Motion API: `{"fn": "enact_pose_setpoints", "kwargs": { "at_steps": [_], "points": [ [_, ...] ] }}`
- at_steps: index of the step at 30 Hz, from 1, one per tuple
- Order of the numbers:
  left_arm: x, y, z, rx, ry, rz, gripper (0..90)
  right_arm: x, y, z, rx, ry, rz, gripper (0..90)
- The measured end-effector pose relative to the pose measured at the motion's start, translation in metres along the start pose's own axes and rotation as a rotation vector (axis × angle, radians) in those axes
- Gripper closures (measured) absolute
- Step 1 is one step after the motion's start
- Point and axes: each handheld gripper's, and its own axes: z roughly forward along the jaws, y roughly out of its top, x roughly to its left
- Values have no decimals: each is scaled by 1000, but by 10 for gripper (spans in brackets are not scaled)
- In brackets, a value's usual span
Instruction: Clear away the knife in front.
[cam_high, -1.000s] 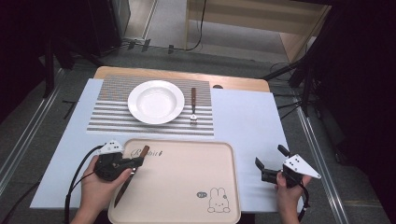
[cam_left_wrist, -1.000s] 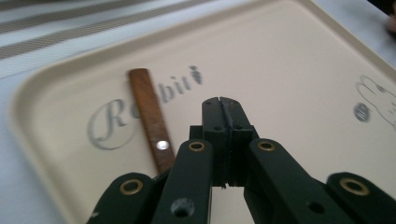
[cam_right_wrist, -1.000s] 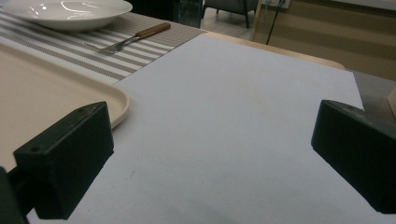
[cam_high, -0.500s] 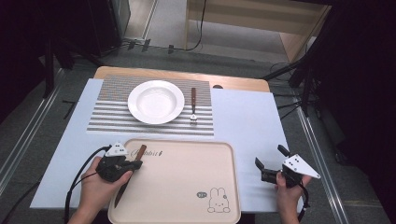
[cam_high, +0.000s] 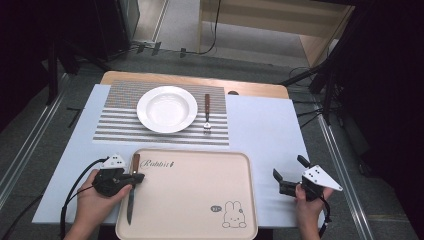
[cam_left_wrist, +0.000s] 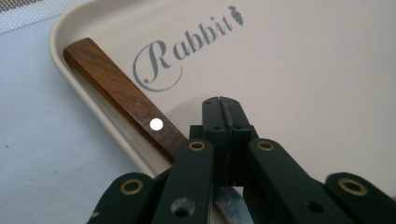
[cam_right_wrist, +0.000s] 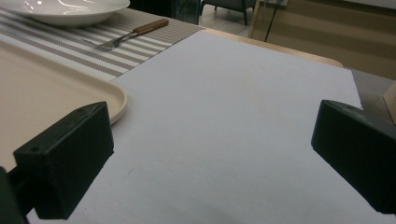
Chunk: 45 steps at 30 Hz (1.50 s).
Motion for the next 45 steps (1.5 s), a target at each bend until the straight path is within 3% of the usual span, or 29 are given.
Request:
{"fn": "enact_pose_setpoints", "kwargs": {
  "at_steps": [3,6,7,11,12,15,16,18,22,25,26,28,31,40,45],
  "points": [
    [3,-2,-3,-8,8,2,891,0,0,0,0,0,0,0],
    [5,-4,-6,-46,-18,-9,885,0,0,0,0,0,-3,0],
    [5,-4,-7,-64,-22,-17,809,0,0,0,0,-1,-3,0],
    [7,-3,-14,-133,-57,-43,702,0,0,0,1,-4,-3,0],
    [6,-2,-16,-159,-32,-25,659,0,0,1,4,-6,-5,0],
    [7,-2,-19,-192,-26,-25,570,0,0,1,6,-9,-6,0],
    [9,-2,-23,-232,-18,-44,522,0,0,1,6,-13,-4,0],
    [11,-1,-26,-253,-22,-62,473,0,0,0,7,-15,-2,0],
    [18,-3,-36,-317,7,-88,279,-1,0,0,3,-18,10,0],
    [20,-5,-40,-347,7,-91,162,-2,0,0,4,-20,15,0],
    [22,-6,-42,-357,-3,-92,162,-2,0,0,4,-20,15,0],
    [26,-8,-50,-401,-1,-98,104,-1,0,0,6,-20,12,0],
    [29,-10,-54,-416,-6,-99,5,-1,0,-1,12,-15,17,0],
    [39,-18,-63,-453,58,-84,0,-3,2,-4,6,-19,44,0],
    [44,-20,-66,-459,98,-96,0,-4,2,-5,-4,-23,51,0]
  ]
}}
